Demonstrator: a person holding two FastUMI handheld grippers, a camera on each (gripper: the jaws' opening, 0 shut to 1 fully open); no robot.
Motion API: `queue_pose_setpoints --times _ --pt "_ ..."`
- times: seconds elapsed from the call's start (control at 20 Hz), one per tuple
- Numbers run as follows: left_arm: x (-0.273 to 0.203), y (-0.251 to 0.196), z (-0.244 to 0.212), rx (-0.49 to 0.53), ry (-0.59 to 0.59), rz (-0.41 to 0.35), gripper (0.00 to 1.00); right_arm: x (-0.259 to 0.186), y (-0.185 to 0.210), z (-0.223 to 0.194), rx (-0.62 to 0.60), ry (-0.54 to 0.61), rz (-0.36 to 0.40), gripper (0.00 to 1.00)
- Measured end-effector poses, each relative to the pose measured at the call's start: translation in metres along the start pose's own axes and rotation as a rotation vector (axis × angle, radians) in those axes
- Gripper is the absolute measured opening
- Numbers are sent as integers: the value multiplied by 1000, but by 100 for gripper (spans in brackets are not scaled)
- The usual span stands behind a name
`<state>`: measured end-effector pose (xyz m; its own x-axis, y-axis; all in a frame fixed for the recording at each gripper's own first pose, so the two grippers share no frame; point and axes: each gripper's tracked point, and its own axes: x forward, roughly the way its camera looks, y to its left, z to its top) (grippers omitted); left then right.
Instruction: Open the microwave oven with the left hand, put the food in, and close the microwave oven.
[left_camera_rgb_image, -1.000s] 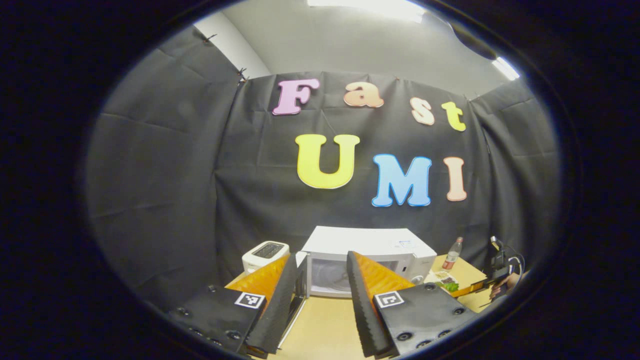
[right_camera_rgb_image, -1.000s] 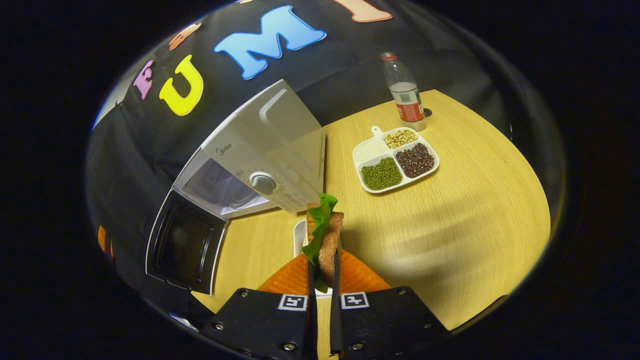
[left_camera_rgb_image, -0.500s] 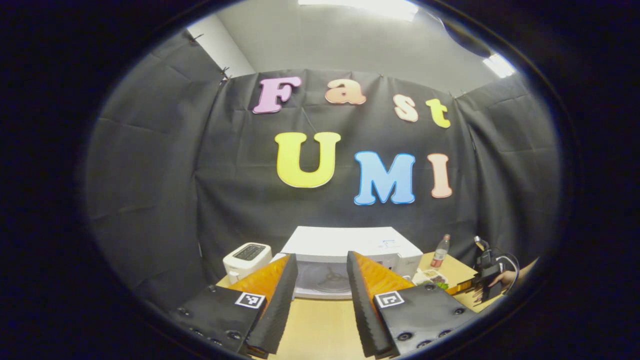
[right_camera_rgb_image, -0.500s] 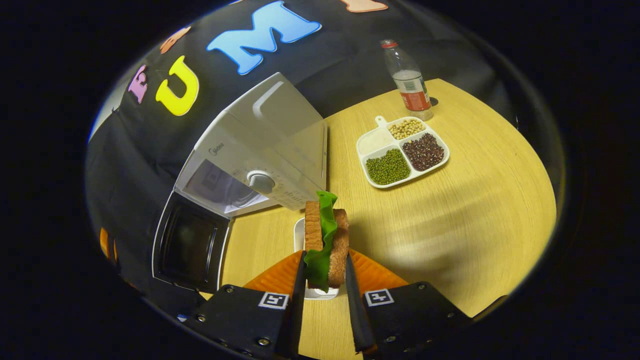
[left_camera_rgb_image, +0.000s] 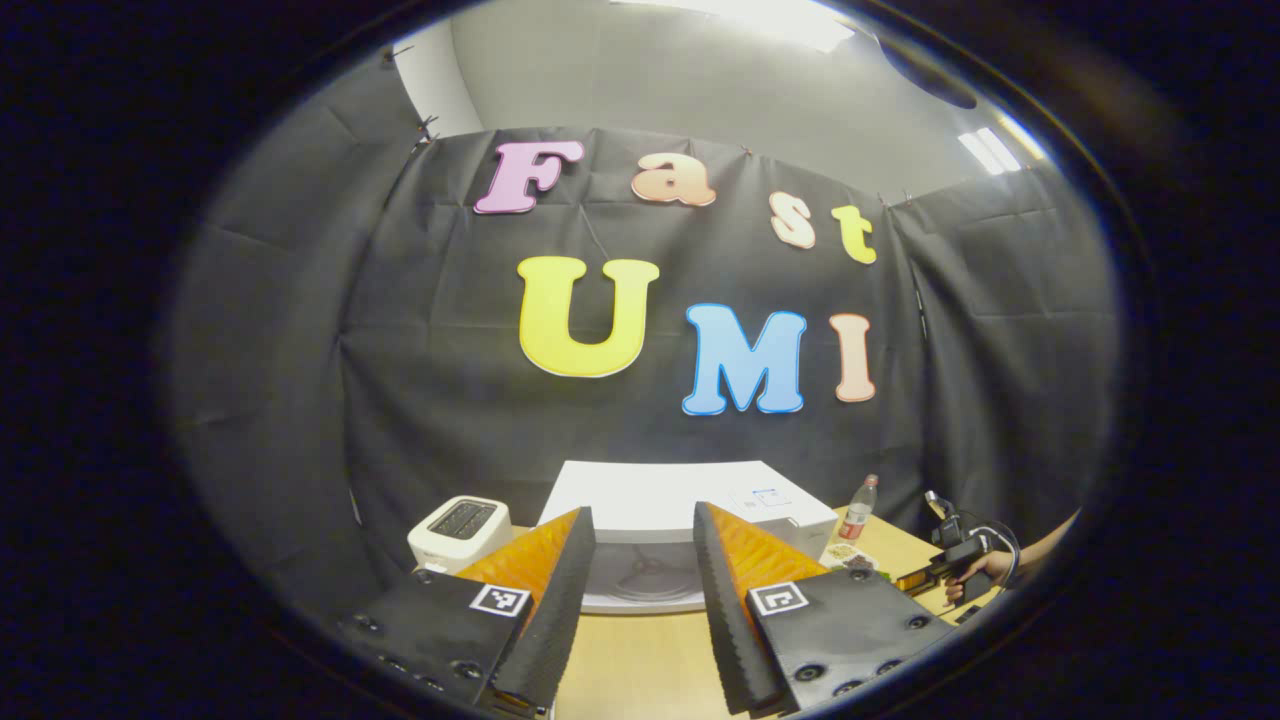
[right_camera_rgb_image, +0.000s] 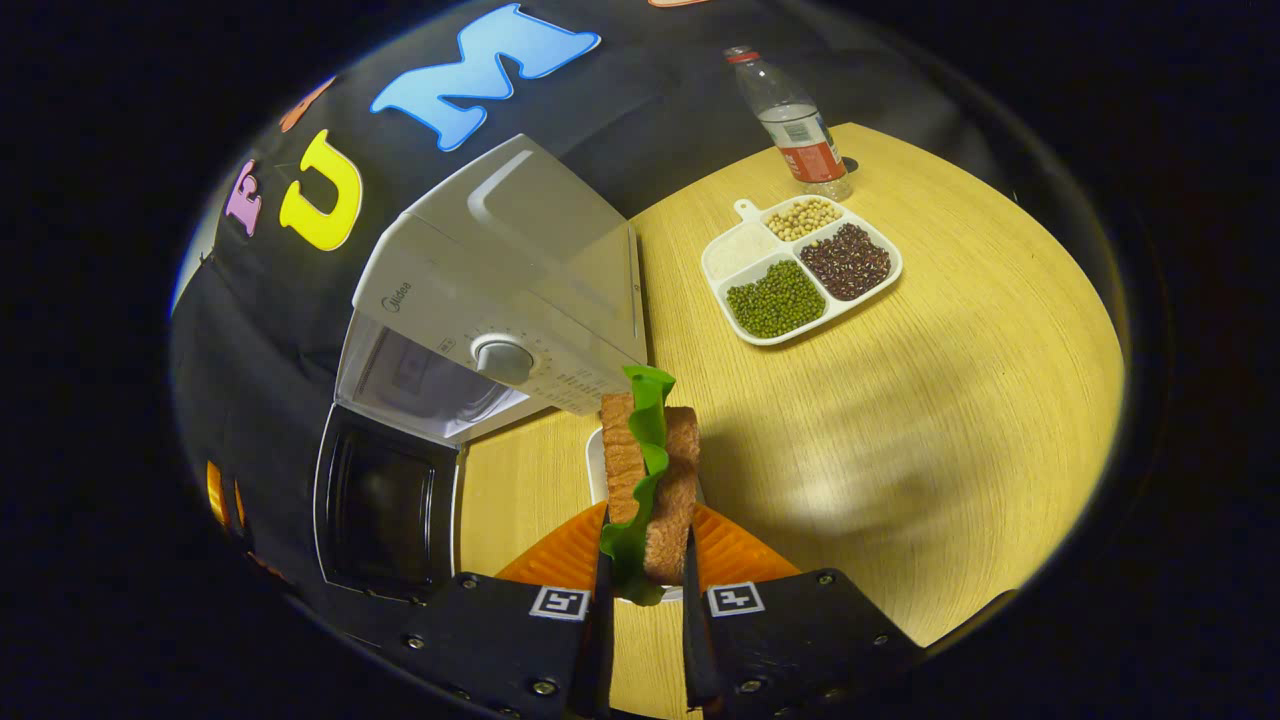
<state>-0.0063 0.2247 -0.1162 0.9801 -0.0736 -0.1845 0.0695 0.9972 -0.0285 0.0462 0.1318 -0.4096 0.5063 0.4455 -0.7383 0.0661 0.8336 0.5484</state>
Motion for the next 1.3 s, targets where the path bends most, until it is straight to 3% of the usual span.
queue_pose_setpoints --times 0.15,0.25,0.5,0.75,1.0,1.3 --pt "8 5 2 -2 -6 -24 65 -10 7 5 -14 -39 -24 29" --pt "9 9 6 -1 -12 -34 66 -20 23 11 20 -85 0 28" --pt "8 27 14 13 -26 -46 65 -36 110 -1 115 -131 183 28" --pt "-1 56 21 30 -38 -42 65 -11 202 -13 235 -155 330 28" --pt "-19 87 18 38 -23 -45 65 41 260 -12 309 -185 356 28" --pt "-35 129 22 38 -24 -12 65 90 282 3 400 -253 317 29"
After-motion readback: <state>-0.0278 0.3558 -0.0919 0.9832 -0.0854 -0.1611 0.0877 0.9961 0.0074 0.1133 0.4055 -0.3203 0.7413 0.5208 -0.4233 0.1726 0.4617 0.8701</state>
